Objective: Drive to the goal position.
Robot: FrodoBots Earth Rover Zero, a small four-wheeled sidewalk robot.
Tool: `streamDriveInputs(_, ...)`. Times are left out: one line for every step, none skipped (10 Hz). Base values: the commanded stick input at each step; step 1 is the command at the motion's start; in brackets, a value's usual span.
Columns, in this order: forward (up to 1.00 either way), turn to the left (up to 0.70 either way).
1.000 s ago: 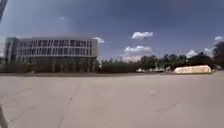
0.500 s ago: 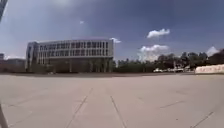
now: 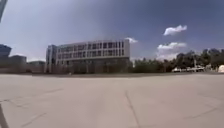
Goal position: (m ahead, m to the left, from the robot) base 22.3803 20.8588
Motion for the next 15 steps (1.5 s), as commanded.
streamDriveInputs(1.00, 0.43)
streamDriveInputs(1.00, 0.43)
streamDriveInputs(1.00, 0.43)
streamDriveInputs(1.00, 0.42)
streamDriveInputs(1.00, 0.03)
streamDriveInputs(1.00, 0.03)
streamDriveInputs(1.00, 0.03)
streamDriveInputs(1.00, 0.03)
streamDriveInputs(1.00, 0.03)
streamDriveInputs(1.00, 0.03)
streamDriveInputs(1.00, 0.03)
streamDriveInputs(1.00, 0.04)
streamDriveInputs(1.00, 0.04)
streamDriveInputs(1.00, 0.04)
streamDriveInputs(1.00, 0.04)
